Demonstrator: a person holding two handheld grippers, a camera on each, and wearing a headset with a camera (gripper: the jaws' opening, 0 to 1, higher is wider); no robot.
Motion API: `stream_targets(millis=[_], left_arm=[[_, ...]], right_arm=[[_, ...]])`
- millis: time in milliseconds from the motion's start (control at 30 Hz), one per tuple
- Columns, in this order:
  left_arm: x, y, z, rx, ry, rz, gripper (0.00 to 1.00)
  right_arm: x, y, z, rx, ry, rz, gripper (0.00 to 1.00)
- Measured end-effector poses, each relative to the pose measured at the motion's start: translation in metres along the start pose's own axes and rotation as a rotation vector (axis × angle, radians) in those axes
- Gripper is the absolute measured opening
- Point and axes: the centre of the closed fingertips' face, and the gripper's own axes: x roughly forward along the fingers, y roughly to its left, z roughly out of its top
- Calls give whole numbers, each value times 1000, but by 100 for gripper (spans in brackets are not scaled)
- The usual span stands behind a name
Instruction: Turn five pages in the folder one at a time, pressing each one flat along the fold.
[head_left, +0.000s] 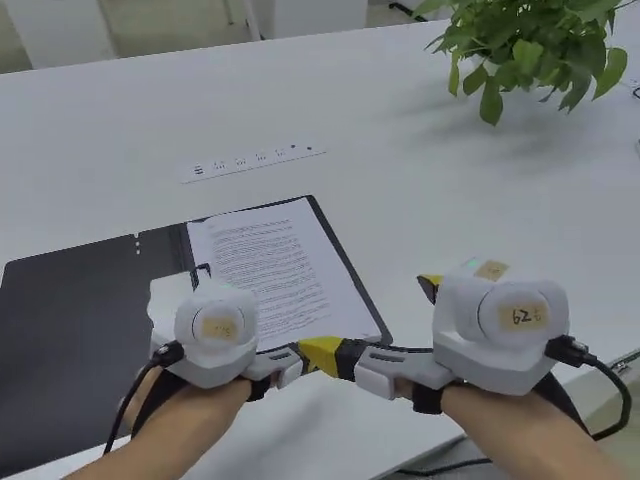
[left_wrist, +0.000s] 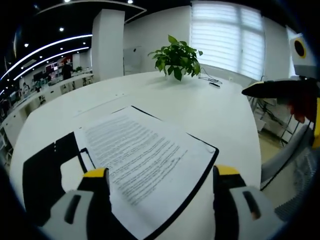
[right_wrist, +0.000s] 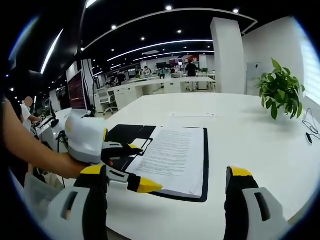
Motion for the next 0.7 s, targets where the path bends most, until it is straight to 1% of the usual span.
stream_targets(millis=[267,367,433,467,567,600,700], left_arm=[[20,-5,1,-25,-14,2,84],[29,-9,2,-12,-19,2,84],[33,-10,2,-18,-19,2,83],[35,-10,2,-23,-19,7,83],[38,-11,5,-30,-35,23,80],[41,-13,4,-30,-35,22,79],[46,-13,0,-20,-23,37,76]], right_arm=[[0,0,-1,-1,4,-15,97],[0,0,-2,2,6,-19,97],[1,0,-2,4,7,-24,97],[1,-1,-3,6,9,-26,96],[1,0,-3,10,8,-30,96],[1,0,-4,12,8,-31,96],[2,-1,-6,20,12,-35,96]])
